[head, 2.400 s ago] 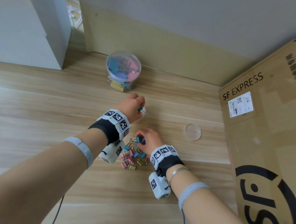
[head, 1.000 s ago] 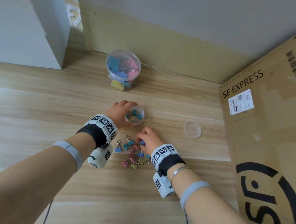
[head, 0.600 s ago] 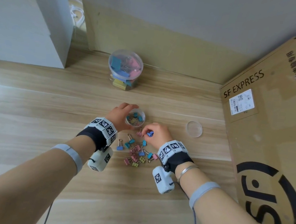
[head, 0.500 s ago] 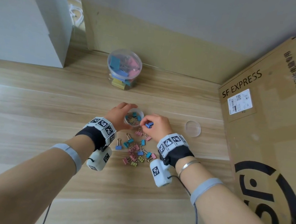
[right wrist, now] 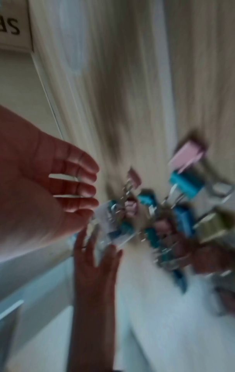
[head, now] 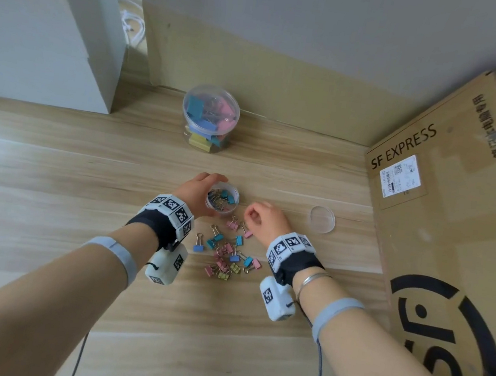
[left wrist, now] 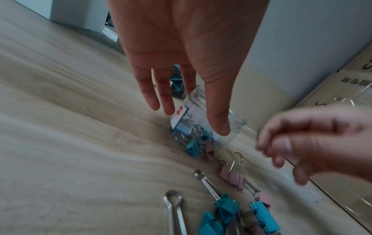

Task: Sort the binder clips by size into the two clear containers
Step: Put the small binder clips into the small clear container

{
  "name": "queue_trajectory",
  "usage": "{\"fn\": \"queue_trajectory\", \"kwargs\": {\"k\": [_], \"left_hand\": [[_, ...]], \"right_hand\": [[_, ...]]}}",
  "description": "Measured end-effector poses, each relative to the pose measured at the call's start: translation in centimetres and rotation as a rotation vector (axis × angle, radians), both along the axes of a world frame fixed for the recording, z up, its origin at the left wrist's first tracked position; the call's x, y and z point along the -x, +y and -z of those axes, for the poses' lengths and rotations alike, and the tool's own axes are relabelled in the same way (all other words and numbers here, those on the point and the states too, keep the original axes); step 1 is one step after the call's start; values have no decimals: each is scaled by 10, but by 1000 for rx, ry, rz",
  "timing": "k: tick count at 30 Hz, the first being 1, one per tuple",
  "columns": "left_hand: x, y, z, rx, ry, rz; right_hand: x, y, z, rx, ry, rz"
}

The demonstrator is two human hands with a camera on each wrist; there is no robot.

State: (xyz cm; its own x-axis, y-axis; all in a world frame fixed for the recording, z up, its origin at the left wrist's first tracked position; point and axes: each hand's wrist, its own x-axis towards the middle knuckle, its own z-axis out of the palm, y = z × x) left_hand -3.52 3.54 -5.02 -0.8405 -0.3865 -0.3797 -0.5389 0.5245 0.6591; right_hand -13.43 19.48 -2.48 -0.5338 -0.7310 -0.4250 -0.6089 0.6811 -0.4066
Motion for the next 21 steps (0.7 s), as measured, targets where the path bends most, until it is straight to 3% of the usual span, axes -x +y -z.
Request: {"fn": "queue_trajectory", "kwargs": {"k": [3, 12, 21], "left_hand": [[0, -2, -1, -11, -13, 10], [-2, 1, 0, -19, 8, -21], [-4, 1, 3, -12, -2, -28]], "right_hand": [[-7, 9, 12, -267, -80, -130], [-34, 7, 25, -344, 54, -498], [-31, 7, 26, -198, 36, -465]]}}
